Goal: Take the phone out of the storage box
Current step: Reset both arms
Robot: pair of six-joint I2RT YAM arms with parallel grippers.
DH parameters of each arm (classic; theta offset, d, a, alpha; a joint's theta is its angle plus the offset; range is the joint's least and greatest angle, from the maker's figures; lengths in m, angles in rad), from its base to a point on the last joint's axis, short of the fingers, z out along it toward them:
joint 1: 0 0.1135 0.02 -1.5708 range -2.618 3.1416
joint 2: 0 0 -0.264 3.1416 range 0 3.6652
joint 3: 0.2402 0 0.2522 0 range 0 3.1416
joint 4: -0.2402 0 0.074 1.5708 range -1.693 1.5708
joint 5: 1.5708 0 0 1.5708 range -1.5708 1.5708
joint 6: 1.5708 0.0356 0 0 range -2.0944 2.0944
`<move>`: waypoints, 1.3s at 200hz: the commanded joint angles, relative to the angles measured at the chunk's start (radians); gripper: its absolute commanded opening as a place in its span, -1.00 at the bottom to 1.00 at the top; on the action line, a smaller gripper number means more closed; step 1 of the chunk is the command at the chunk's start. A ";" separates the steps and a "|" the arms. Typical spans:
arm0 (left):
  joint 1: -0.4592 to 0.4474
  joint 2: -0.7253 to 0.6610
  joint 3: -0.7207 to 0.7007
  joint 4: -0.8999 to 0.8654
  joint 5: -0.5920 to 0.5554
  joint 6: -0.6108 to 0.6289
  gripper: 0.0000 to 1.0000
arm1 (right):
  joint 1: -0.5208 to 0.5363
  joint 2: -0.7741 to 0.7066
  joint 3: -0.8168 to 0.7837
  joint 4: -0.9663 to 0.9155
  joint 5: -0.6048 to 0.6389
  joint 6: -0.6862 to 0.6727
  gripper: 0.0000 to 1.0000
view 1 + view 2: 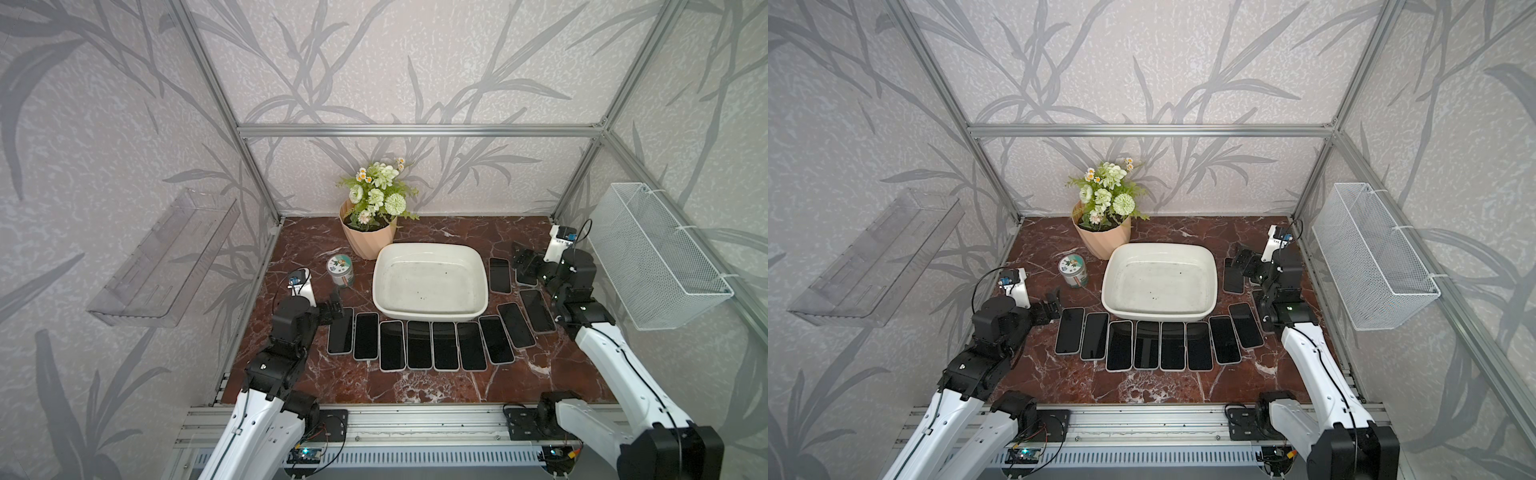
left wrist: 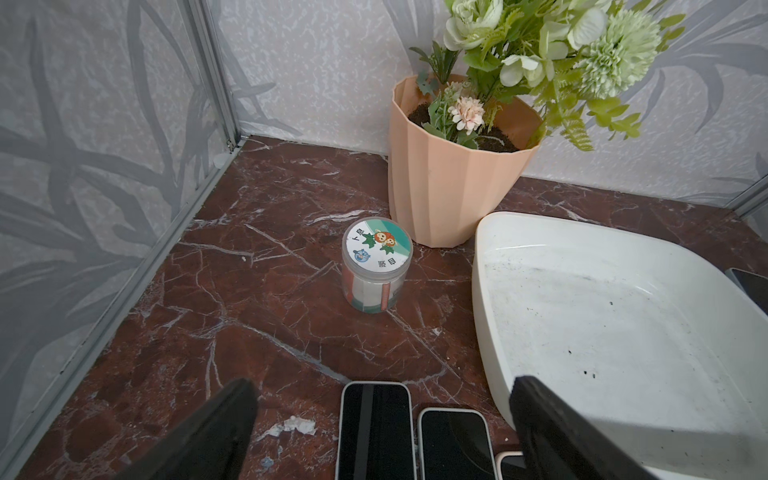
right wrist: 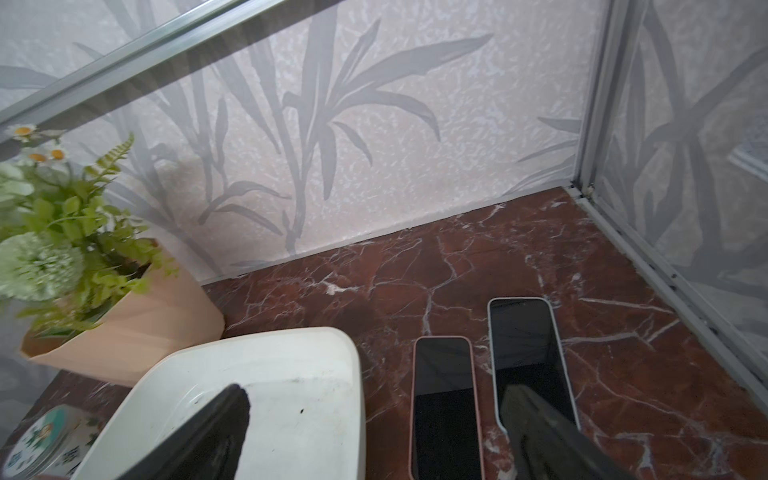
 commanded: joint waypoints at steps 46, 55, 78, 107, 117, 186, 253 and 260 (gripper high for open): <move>0.008 0.018 -0.049 0.100 -0.076 0.090 1.00 | -0.014 0.184 -0.216 0.310 0.108 -0.222 0.98; 0.010 0.029 -0.064 0.116 -0.079 0.099 1.00 | -0.014 0.215 -0.240 0.359 0.125 -0.242 0.98; 0.016 0.057 -0.101 0.178 -0.092 0.120 1.00 | -0.014 0.305 -0.292 0.508 0.147 -0.261 0.98; 0.031 0.104 -0.143 0.281 -0.089 0.134 1.00 | -0.014 0.417 -0.368 0.763 0.171 -0.264 0.98; 0.038 0.121 -0.152 0.316 -0.080 0.137 1.00 | -0.014 0.458 -0.394 0.848 0.176 -0.261 0.98; 0.105 0.296 -0.180 0.512 -0.041 0.234 1.00 | -0.012 0.519 -0.403 0.907 0.146 -0.274 0.98; 0.183 0.684 -0.193 0.900 0.094 0.328 1.00 | -0.013 0.517 -0.384 0.869 0.136 -0.280 0.98; 0.183 0.727 -0.181 0.932 0.107 0.326 1.00 | -0.012 0.517 -0.384 0.869 0.136 -0.280 0.98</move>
